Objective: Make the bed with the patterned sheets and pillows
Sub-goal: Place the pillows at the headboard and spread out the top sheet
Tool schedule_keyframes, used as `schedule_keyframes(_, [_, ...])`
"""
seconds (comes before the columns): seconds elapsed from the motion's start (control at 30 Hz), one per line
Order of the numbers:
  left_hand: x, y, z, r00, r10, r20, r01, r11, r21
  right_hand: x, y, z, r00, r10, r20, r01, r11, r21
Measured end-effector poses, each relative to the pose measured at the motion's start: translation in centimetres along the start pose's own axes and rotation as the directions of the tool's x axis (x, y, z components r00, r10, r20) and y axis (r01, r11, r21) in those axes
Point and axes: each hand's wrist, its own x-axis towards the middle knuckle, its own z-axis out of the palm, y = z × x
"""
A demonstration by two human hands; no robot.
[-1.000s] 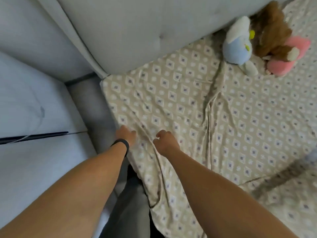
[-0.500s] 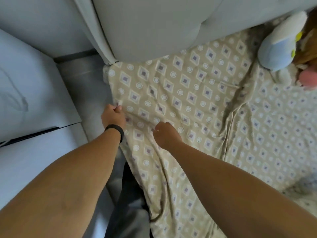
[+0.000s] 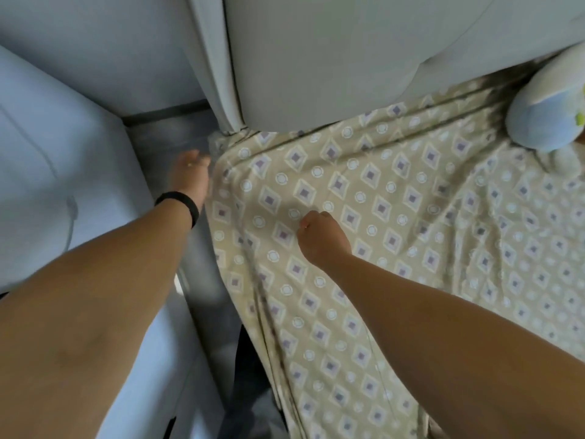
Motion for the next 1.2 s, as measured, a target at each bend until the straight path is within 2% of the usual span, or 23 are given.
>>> schedule_keyframes(0.1, [-0.4,1.9,1.9,0.991,-0.008,0.136,0.031,0.985,-0.171,0.4,-0.6,-0.1,0.999,-0.028,-0.021,0.029,0.999,0.033])
schedule_keyframes(0.17, [0.1,2.2,2.6,0.998,-0.036,0.051,0.048,0.967,-0.252,0.9,-1.0,0.0,0.999,-0.039,-0.036,0.042,0.996,0.08])
schedule_keyframes(0.23, [1.1,3.0,2.8,0.992,-0.123,0.03,0.127,0.944,-0.306,1.5,-1.3,0.3,0.998,-0.055,-0.039,0.059,0.993,0.1])
schedule_keyframes(0.33, [2.7,3.1,2.3,0.979,-0.175,0.101,0.193,0.957,-0.216,2.1,-1.5,0.8,0.995,-0.085,-0.045,0.089,0.992,0.09])
schedule_keyframes(0.5, [3.8,3.1,1.5,0.941,-0.18,0.285,0.243,0.948,-0.205,2.6,-2.7,1.0,0.982,-0.097,-0.164,0.112,0.99,0.088])
schedule_keyframes(0.67, [6.2,3.7,2.1,0.957,-0.195,0.212,0.211,0.976,-0.052,3.4,-3.9,1.1,0.958,-0.109,-0.267,0.149,0.98,0.135])
schedule_keyframes(0.7, [6.8,3.8,2.1,0.967,-0.194,0.165,0.202,0.979,-0.032,3.5,-3.9,1.0,0.951,-0.119,-0.286,0.164,0.977,0.139])
schedule_keyframes(0.77, [8.9,3.7,1.4,0.987,-0.161,-0.016,0.162,0.983,0.086,4.3,-4.0,1.0,0.929,-0.138,-0.344,0.198,0.97,0.143])
schedule_keyframes(0.83, [10.6,2.9,0.2,0.977,-0.161,-0.139,0.183,0.969,0.166,4.8,-3.8,0.8,0.911,-0.155,-0.382,0.221,0.966,0.135])
schedule_keyframes(0.9, [12.1,1.0,0.2,0.983,-0.137,-0.123,0.164,0.953,0.253,5.6,-3.1,0.8,0.895,-0.17,-0.412,0.239,0.963,0.122])
schedule_keyframes(0.97, [12.8,-1.5,1.2,0.992,-0.117,-0.058,0.13,0.865,0.485,6.3,-2.3,0.8,0.886,-0.172,-0.431,0.245,0.962,0.119])
schedule_keyframes(1.0, [12.3,-2.1,1.9,0.986,-0.164,-0.006,0.144,0.849,0.509,6.7,-1.9,1.1,0.878,-0.176,-0.446,0.257,0.958,0.127])
schedule_keyframes(1.07, [10.1,-2.6,3.8,0.983,-0.158,0.095,0.094,0.872,0.481,7.0,-1.4,1.4,0.858,-0.206,-0.47,0.29,0.95,0.114])
schedule_keyframes(1.13, [7.5,-2.6,4.7,0.979,-0.166,0.116,0.11,0.915,0.388,7.3,-1.3,1.6,0.856,-0.237,-0.46,0.309,0.947,0.087])
schedule_keyframes(1.17, [7.2,-2.7,5.1,0.964,-0.221,0.145,0.192,0.962,0.192,7.2,-1.3,1.5,0.863,-0.246,-0.442,0.308,0.948,0.075])
schedule_keyframes(1.2, [6.9,-2.6,5.3,0.964,-0.211,0.164,0.203,0.977,0.065,6.9,-1.3,1.4,0.873,-0.25,-0.42,0.308,0.949,0.074])
